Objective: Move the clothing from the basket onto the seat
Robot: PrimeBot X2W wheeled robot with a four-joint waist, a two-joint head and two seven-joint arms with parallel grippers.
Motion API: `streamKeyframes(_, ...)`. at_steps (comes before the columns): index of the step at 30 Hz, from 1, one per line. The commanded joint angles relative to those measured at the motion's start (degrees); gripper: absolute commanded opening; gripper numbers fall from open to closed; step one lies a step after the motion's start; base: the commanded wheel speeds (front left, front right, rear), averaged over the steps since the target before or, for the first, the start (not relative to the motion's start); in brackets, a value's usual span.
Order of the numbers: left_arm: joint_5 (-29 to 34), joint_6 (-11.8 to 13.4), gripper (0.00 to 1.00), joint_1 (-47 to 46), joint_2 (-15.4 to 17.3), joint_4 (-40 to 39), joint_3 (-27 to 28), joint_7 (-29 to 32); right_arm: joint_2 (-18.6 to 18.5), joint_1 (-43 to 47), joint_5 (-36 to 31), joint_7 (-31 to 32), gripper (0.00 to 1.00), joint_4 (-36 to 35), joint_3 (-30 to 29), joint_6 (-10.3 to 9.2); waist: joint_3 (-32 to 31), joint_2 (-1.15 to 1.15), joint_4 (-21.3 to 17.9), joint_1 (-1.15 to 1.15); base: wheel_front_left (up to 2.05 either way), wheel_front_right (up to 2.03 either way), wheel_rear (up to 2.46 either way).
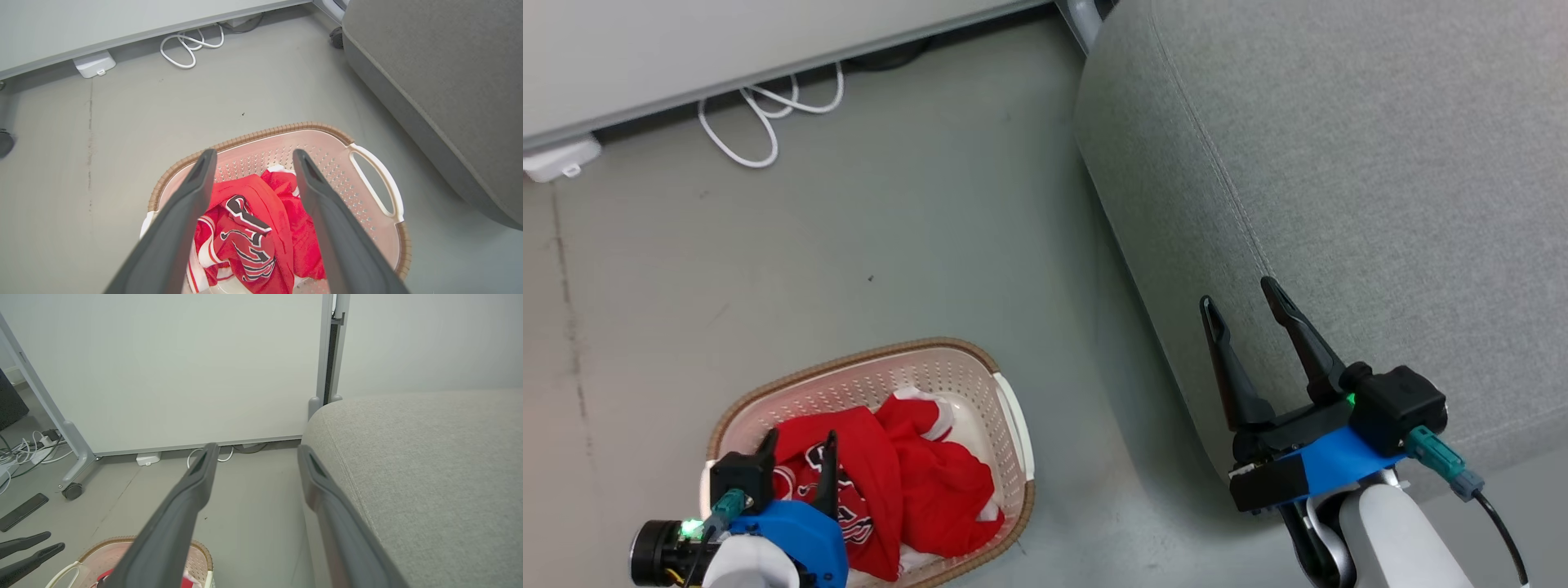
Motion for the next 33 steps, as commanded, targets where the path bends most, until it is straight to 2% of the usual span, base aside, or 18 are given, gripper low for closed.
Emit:
streamKeyframes(1,0.1,0.5,1.00,-2.0,0.6,1.1,0.2,0.5,-0.1,-1.2,0.6,-0.2,1.00,-0.6,0.2,0.03,4.2,0.00,-3.2,-0.01,0.00,0.00,0.00)
streamKeyframes(12,-1.3,5.3,1.00,-9.6,2.9,10.3,2.5,5.8,-0.1,-3.9,3.4,-0.2,1.00,-3.3,2.1,0.03,13.2,0.00,-6.2,-0.01,0.00,0.00,0.00)
streamKeyframes(22,-1.4,9.2,1.00,-14.1,3.3,15.1,2.6,7.8,-0.1,-5.8,4.6,-0.2,1.00,-4.0,3.8,0.03,16.8,0.00,-6.6,-0.01,0.00,0.00,0.00)
streamKeyframes(27,-2.0,10.1,1.00,-15.3,3.5,17.2,2.9,8.5,-0.1,-6.4,5.1,-0.2,1.00,-4.1,4.5,0.03,17.4,0.00,-6.8,-0.01,0.00,0.00,0.00)
streamKeyframes(30,-2.9,9.4,1.00,-16.1,3.7,19.1,3.4,9.1,-0.1,-6.6,5.3,-0.2,1.00,-4.3,4.8,0.03,17.8,0.00,-7.0,-0.01,0.00,0.00,0.00)
streamKeyframes(31,-3.3,9.2,0.88,-16.4,3.7,19.8,3.6,9.4,-0.1,-6.7,5.3,-0.2,1.00,-4.3,4.9,0.03,18.0,0.00,-7.1,-0.01,0.00,0.00,0.00)
streamKeyframes(32,-3.5,9.1,0.59,-16.8,3.9,20.4,3.7,9.4,-0.1,-6.8,5.3,-0.2,1.00,-4.3,4.9,0.03,18.1,0.00,-7.2,-0.01,0.00,0.00,0.00)
streamKeyframes(33,-3.7,8.8,0.36,-17.2,4.0,20.9,3.6,9.4,-0.1,-7.0,5.4,-0.2,1.00,-4.3,4.9,0.03,18.2,0.00,-7.3,-0.01,0.00,0.00,0.00)
